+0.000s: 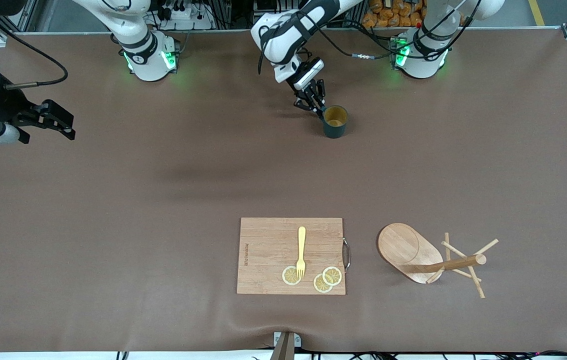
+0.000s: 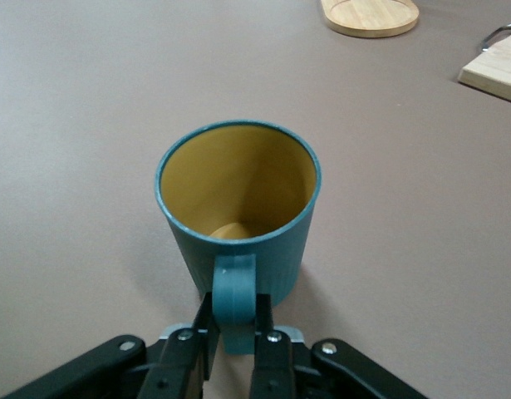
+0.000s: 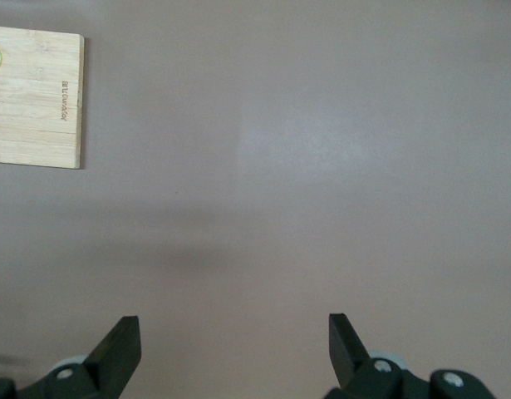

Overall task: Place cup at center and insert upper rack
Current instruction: 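Lift the mug by its handle with the left gripper toward the stand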

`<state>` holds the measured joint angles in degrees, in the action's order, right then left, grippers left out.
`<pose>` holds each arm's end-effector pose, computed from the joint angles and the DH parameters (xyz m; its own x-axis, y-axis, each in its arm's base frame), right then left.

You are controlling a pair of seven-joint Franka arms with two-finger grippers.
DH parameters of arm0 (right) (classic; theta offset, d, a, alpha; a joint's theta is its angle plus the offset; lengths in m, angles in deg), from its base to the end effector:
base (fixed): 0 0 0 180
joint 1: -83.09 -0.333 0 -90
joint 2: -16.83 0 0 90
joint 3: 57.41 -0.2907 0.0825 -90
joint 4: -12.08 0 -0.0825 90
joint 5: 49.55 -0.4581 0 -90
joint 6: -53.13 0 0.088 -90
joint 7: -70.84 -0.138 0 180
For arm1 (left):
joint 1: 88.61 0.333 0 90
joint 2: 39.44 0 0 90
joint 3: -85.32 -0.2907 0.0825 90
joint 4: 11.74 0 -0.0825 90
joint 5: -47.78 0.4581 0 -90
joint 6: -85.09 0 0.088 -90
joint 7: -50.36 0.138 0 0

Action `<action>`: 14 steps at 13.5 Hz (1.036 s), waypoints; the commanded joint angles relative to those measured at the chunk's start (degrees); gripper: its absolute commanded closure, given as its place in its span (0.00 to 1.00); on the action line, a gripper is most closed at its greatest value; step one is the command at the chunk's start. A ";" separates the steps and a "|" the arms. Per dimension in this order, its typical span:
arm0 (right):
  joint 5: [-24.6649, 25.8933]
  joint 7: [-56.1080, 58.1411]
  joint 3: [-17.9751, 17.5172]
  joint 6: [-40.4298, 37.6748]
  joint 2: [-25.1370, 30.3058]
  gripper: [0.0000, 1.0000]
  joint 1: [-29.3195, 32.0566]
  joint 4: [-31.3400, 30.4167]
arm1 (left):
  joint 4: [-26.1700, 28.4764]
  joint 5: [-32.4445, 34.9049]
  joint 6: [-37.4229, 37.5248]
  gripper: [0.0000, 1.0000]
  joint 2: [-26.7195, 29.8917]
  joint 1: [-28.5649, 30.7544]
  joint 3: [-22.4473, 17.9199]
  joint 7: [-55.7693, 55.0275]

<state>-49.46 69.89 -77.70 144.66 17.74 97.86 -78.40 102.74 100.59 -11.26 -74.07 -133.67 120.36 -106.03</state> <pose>0.6252 0.0615 0.5754 0.9963 0.0798 0.0333 0.0796 -0.9968 0.0065 0.1595 -0.5259 0.0750 0.4903 0.4697 0.7342 0.7308 -0.6806 -0.0527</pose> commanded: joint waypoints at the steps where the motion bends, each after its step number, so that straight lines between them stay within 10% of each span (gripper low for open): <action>1: -0.71 -0.98 0.34 -0.82 0.49 0.00 -0.79 -0.13 | -5.12 1.33 2.64 0.97 -0.26 -0.21 0.30 -0.50; 14: -0.71 -4.93 -0.19 -3.37 0.32 0.00 -4.74 -0.22 | -29.74 -15.97 4.50 0.99 8.69 13.39 0.82 30.59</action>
<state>-49.51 66.48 -78.21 142.05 17.74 93.43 -78.56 74.99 87.81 -7.88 -67.60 -123.05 120.57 -80.78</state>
